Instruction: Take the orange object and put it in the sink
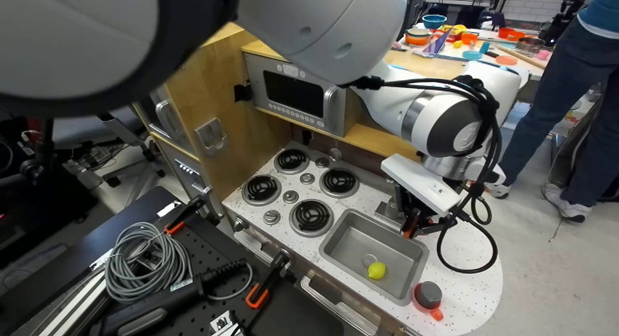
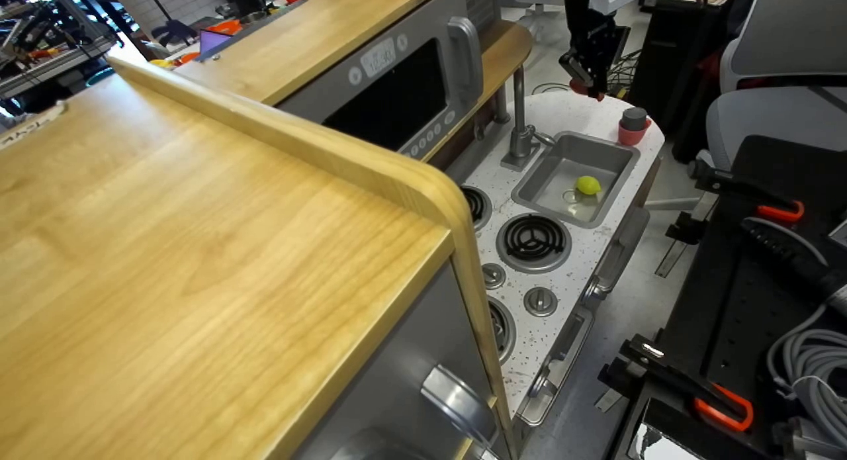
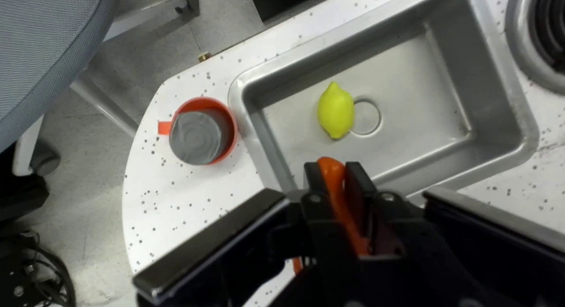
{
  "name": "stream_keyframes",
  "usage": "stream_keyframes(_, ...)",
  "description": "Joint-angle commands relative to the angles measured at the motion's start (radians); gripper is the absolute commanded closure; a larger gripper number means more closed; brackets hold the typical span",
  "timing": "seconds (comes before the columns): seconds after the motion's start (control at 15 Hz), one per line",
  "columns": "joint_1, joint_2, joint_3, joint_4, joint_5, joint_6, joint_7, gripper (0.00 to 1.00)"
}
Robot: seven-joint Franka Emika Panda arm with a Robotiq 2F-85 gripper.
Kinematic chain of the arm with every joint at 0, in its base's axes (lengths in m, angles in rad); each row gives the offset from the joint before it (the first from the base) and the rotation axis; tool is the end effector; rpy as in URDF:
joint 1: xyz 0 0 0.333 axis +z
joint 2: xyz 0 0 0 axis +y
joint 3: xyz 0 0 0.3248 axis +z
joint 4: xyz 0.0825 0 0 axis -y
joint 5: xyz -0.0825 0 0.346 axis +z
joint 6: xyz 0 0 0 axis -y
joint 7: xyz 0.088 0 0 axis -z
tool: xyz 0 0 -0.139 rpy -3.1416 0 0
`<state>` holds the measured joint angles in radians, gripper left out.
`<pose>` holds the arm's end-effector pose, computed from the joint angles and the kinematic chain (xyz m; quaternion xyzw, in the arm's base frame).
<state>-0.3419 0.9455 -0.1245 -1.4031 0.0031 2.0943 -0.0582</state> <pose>0.6018 -0.2885 0.1191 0.9739 -0.1830 -0.1327 0.0182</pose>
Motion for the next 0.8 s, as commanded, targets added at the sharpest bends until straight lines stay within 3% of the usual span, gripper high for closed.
stream_keyframes(0.0,0.072,-0.147,0.0,-0.242,-0.028,0.068,-0.035,0.96)
stream_keyframes(0.47,0.186,-0.315,0.016,-0.571,-0.064,0.174,-0.05,0.96)
stream_keyframes(0.73,0.196,-0.365,0.045,-0.686,-0.072,0.256,-0.129,0.96)
